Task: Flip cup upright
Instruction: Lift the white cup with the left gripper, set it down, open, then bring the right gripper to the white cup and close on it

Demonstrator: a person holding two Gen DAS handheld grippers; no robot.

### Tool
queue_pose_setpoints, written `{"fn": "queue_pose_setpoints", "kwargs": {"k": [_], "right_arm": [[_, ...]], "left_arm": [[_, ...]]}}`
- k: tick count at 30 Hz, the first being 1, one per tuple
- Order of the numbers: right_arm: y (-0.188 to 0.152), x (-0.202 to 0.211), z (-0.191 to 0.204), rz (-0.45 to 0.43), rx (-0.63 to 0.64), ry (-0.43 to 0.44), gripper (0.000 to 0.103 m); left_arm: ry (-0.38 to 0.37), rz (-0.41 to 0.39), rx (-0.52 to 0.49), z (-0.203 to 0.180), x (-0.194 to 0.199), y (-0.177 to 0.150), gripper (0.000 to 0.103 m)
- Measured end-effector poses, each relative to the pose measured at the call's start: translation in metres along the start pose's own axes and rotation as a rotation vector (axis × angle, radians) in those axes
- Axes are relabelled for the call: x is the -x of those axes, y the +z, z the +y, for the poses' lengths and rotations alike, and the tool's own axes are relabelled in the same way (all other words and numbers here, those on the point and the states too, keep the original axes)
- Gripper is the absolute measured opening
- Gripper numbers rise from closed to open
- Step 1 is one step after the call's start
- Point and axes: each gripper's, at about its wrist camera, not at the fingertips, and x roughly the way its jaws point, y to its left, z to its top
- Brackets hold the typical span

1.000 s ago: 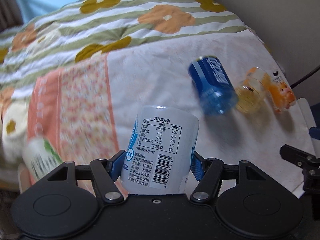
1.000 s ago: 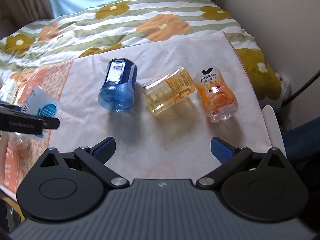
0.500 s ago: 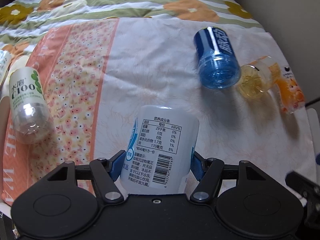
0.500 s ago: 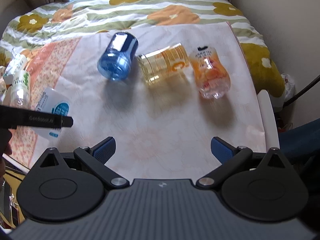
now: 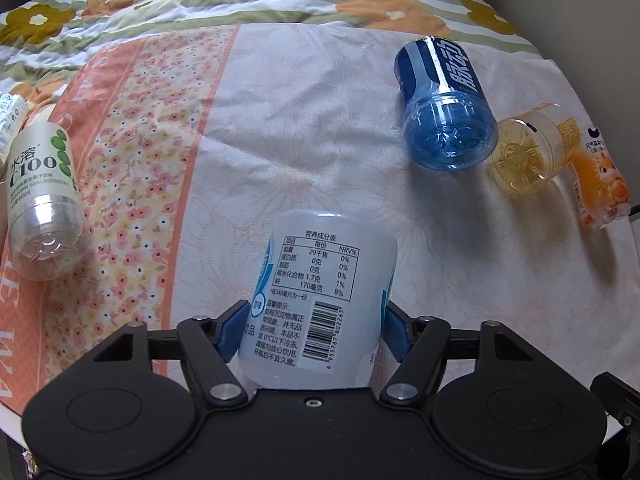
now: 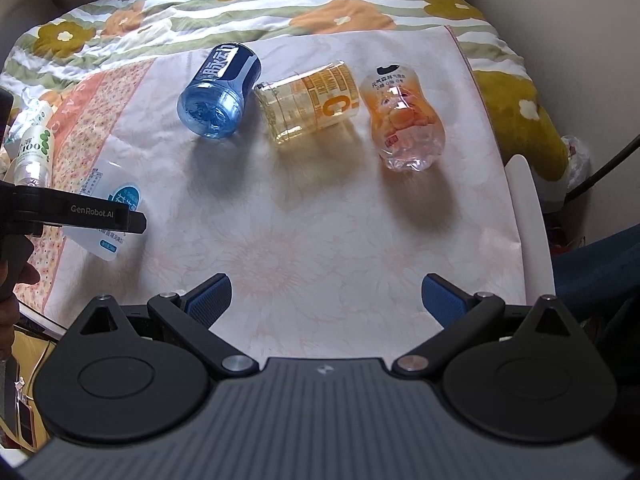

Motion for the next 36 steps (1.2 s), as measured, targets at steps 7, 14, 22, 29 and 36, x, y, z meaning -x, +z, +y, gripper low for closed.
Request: {"fn": "queue_pose_setpoints", "kwargs": {"k": [7, 14, 22, 29, 36], "right_arm": [[-0.001, 0.004, -0.004, -0.01, -0.011, 0.0, 0.103], [0.0, 0.014, -0.004, -0.036, -0.007, 0.014, 0.103], [0.02, 0.042, 0.002, -0.082, 0.032, 0.087, 0.103], [0.062, 0.045, 0.027, -0.003, -0.033, 0.25, 0.103], [0.085, 0.0, 0.069, 0.127, -0.153, 0.337, 0.103]], "left_arm": [[0.001, -0.02, -0.013, -0.003, 0.007, 0.0, 0.085], [-0.004, -0.05, -0.01, -0.006, 0.024, -0.001, 0.086], [0.009, -0.132, 0.025, -0.007, 0.081, -0.014, 0.09], [0.003, -0.166, 0.017, 0.015, 0.126, -0.037, 0.101], [-0.004, -0.154, -0.011, 0.052, 0.13, -0.044, 0.101]]}}
